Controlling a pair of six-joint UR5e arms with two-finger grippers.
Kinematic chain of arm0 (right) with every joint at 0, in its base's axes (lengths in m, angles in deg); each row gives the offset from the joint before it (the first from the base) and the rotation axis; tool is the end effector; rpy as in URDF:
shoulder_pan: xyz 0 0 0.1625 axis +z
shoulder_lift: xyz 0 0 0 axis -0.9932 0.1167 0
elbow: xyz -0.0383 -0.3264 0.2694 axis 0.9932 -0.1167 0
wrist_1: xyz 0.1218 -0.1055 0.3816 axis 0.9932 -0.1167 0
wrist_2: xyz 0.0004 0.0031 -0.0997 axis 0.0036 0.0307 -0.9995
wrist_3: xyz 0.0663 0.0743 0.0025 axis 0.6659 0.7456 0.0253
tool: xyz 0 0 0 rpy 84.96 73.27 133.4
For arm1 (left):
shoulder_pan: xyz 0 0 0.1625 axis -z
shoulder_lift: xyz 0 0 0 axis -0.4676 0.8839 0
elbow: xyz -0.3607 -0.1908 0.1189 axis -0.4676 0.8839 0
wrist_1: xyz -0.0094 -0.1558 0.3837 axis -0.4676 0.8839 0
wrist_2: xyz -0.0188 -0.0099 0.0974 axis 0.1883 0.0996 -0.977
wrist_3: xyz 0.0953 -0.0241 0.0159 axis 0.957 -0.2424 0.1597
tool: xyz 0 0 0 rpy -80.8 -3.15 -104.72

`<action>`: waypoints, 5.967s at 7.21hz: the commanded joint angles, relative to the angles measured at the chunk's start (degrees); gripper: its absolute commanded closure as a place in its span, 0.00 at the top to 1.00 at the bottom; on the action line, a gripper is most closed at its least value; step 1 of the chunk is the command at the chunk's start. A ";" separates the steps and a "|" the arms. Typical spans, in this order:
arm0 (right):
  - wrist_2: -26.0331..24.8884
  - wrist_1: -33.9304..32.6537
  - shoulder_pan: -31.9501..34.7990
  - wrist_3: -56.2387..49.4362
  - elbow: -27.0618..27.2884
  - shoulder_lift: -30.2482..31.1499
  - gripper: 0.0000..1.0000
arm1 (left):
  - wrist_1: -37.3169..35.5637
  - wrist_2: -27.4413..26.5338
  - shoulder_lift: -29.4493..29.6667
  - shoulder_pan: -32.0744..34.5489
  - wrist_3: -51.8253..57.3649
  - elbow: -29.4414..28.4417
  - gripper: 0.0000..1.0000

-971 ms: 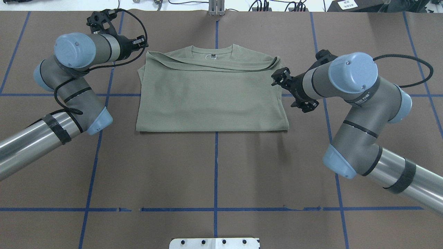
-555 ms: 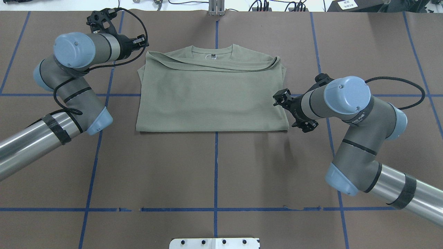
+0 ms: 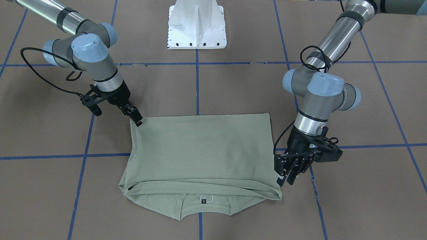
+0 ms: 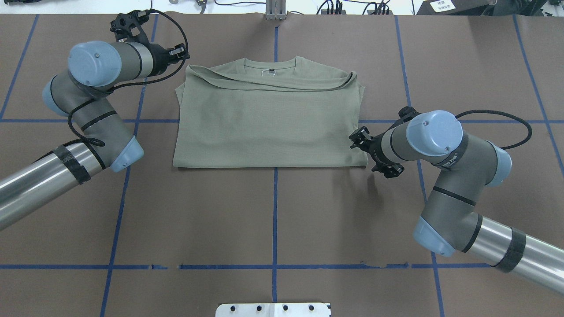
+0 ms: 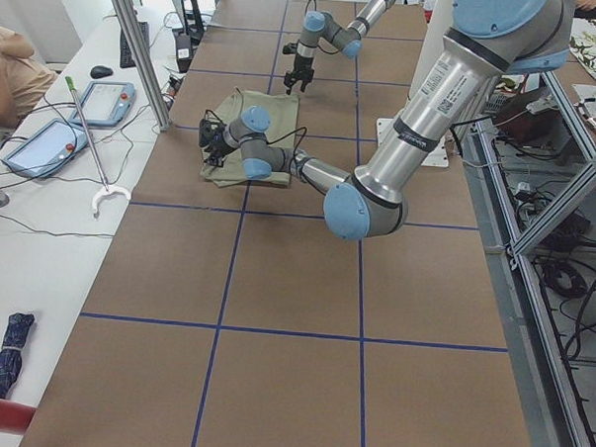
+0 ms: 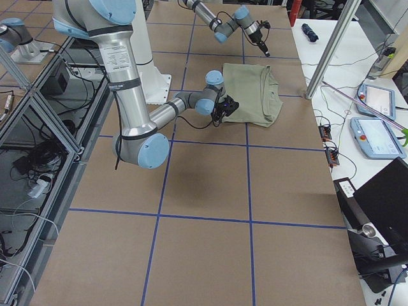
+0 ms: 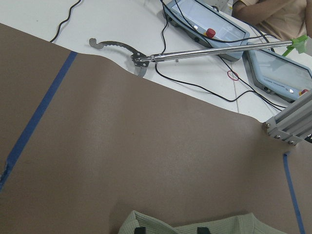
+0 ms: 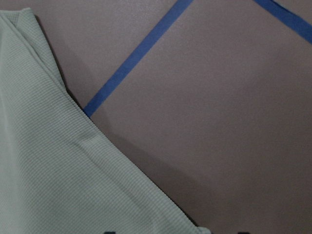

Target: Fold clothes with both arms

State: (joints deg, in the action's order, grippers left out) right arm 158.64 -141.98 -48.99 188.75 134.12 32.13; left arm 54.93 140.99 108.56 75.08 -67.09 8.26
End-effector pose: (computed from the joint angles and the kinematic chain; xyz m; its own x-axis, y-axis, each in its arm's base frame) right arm -0.4562 -0.4443 0.3790 0.3026 0.6924 0.6550 -0.5700 0.6822 -0.4579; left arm 0.4147 -0.6379 0.3524 0.3747 -0.1112 -0.9205 0.6444 0.7451 0.1723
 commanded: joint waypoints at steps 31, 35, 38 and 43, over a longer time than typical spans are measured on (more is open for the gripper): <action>28.23 -0.43 18.15 -4.53 20.90 10.01 1.00 | -22.24 3.82 -15.03 -25.66 -33.14 34.09 0.69; 24.37 -0.52 16.06 -4.72 20.26 10.79 1.00 | -22.32 -0.40 -14.94 -25.40 -32.26 30.58 0.63; 23.92 -0.60 15.79 -4.72 19.74 10.79 1.00 | -22.32 -0.40 -14.94 -25.49 -32.26 30.21 0.55; 23.92 -0.60 14.91 -4.63 18.77 10.27 1.00 | -22.41 -2.16 -14.94 -22.16 -25.53 29.59 0.00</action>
State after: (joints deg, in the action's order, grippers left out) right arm 182.56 -142.58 -33.84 184.12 153.39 42.63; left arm 32.55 139.06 93.62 51.21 -96.51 37.92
